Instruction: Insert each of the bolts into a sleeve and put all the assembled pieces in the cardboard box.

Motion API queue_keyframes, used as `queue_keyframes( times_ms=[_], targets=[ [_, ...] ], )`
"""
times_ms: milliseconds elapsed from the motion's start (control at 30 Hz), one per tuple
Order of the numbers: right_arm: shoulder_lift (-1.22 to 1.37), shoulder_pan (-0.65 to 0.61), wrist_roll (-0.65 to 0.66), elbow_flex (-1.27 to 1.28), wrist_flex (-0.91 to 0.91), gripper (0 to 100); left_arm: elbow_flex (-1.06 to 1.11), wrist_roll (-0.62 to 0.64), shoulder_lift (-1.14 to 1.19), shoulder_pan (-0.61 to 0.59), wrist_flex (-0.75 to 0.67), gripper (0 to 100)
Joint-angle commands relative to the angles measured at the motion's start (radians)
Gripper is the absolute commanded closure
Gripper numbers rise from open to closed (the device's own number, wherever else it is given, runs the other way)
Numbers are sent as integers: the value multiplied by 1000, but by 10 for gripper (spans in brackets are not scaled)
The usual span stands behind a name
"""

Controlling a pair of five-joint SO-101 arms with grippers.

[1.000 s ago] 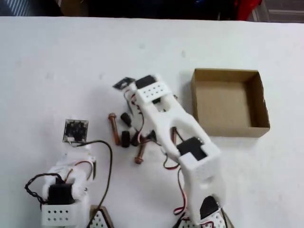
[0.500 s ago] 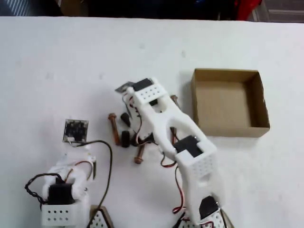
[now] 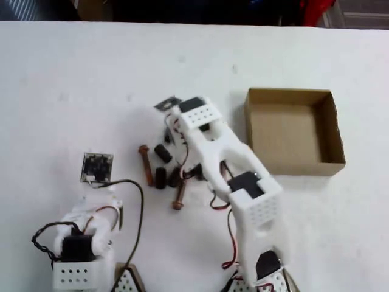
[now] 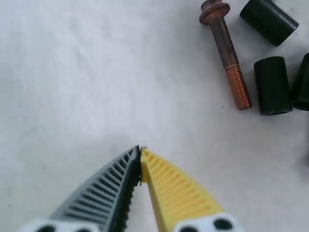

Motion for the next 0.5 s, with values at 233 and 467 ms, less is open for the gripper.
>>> queue_keyframes(
  times_ms=[233,467],
  targets=[
    [24,74,-12,-38,-54,811,-3,-8,-10,-2,3,976],
    [68,102,-3,-40,-94,811,-3,-8,-10,-2,3,976]
  ],
)
